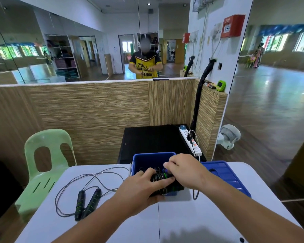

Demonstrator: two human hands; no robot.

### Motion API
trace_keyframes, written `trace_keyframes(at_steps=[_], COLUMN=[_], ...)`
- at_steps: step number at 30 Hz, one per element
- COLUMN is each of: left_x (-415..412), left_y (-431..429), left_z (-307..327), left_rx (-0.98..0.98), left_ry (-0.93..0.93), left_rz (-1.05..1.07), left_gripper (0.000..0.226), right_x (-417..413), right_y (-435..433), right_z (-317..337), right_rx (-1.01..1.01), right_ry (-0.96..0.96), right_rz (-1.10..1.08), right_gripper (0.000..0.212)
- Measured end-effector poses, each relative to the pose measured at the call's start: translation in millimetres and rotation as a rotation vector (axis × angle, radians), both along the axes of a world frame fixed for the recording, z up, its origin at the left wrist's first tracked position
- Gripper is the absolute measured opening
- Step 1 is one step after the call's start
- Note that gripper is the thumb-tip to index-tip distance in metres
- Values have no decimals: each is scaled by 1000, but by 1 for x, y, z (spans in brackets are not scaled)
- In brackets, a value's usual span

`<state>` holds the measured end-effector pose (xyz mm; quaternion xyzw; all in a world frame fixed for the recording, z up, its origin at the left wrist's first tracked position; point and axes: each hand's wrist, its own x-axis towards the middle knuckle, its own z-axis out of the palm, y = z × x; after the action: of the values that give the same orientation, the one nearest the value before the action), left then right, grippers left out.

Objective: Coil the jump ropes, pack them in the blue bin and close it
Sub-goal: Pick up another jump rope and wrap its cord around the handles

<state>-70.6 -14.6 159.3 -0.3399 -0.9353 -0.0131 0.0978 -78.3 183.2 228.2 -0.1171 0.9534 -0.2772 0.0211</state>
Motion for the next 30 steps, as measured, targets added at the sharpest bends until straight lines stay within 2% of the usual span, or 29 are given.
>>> trace_keyframes(at_steps=[9, 14, 21, 30], left_x=[-1, 1, -1, 13], left_y=[-3, -3, -9, -1], left_z=[5, 6, 12, 21], left_rx=[-14, 25, 184, 304], left_ry=[-30, -32, -57, -159], left_rz=[82, 56, 89, 15], left_gripper=[54, 64, 74, 71], right_x=[39, 55, 70, 54], right_y=[-3, -1, 14, 22], right_z=[-14, -38, -75, -90], right_rx=[-255, -418, -555, -421], right_ry=[-97, -142, -247, -178], right_rz=[15, 28, 93, 108], right_gripper=[34, 34, 28, 29])
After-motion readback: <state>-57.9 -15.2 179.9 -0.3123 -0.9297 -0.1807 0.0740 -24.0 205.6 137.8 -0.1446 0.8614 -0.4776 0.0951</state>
